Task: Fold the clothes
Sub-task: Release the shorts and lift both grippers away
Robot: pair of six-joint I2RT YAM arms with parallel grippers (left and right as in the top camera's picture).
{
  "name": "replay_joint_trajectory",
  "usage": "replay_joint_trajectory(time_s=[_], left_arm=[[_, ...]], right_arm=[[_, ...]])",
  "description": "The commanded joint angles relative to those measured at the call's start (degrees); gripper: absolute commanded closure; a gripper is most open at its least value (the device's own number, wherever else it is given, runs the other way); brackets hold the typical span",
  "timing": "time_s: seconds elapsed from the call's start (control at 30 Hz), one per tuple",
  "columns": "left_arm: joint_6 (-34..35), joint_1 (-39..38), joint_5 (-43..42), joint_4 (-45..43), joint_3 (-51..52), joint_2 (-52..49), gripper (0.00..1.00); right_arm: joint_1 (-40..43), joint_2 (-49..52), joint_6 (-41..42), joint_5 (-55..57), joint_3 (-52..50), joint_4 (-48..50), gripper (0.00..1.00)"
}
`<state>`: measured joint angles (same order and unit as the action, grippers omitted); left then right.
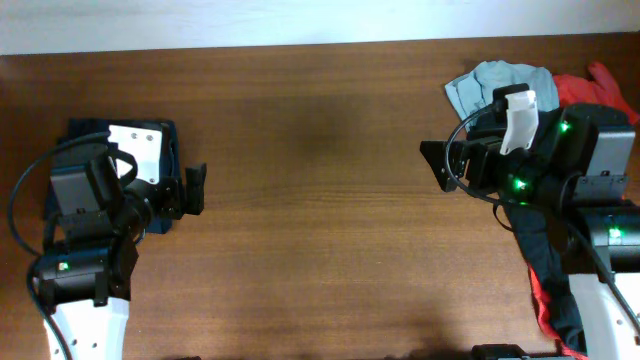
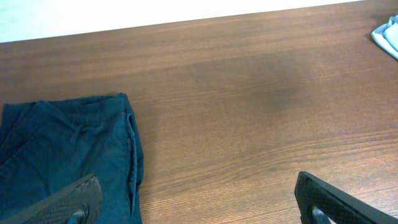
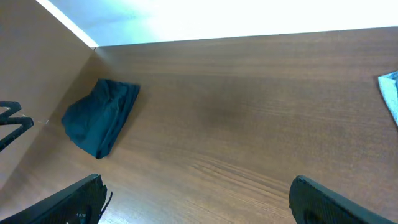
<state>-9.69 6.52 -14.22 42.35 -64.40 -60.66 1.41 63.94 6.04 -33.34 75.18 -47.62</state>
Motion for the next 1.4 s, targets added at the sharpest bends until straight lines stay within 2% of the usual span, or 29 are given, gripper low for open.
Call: replay_joint_trajectory(time_s=[0.0, 0.07, 0.2, 0.3, 0.33, 0.43, 0.57, 0.73, 0.93, 1.1, 1.37], left_arm=[[-1.14, -0.15, 0.74, -0.04, -0.68, -0.11, 0.01], [-1.14, -0.15, 0.76, -0.04, -0.68, -0.11, 0.01], [-1.14, -0.15, 0.76, -0.04, -0.68, -0.13, 0.01], [-1.14, -0.15, 0.74, -0.04, -0.68, -0.13, 0.01], [-1.14, -0.15, 0.74, -0.04, -0.68, -0.11, 0.01], [-1.14, -0.15, 0.76, -0.04, -0.68, -0.11, 0.01], [-1.14, -0.15, 0.76, -0.04, -0.68, -0.11, 0.01], [-1.14, -0.15, 0.74, -0.04, -0.68, -0.11, 0.01], [-1.14, -0.15, 0.74, -0.04, -0.68, -0.11, 0.01], [-1.14, -0.15, 0.74, -0.04, -0.68, -0.11, 0.01], [-1.14, -0.15, 0.74, -0.04, -0.68, -0.11, 0.01]], right_arm=[[0.11, 0.48, 0.15, -0.52, 0.7, -0.57, 0.01], [0.24, 0.5, 0.09, 0.04, 0.7, -2.8, 0.01], [0.11, 0.33, -0.31, 9.94, 0.66, -6.75, 0.01], [-1.16, -0.74, -5.97, 14.82, 0.13, -6.08, 0.01], [-2.56, -3.32, -10.78, 16.44, -2.19, -3.78, 0.01], [-5.05, -11.23, -14.71, 19.47, -10.05, 1.88, 0.01], [-5.49, -26.12, -14.82, 23.41, -25.49, 6.47, 0.01], [-5.49, -45.24, -14.82, 26.56, -43.25, 6.54, 0.01], [-5.49, -62.88, -14.14, 25.83, -58.07, 6.58, 0.01], [-5.53, -63.65, -14.16, 24.85, -66.14, 11.41, 0.01], [-5.53, -63.3, -14.19, 26.51, -66.01, 11.04, 0.01]])
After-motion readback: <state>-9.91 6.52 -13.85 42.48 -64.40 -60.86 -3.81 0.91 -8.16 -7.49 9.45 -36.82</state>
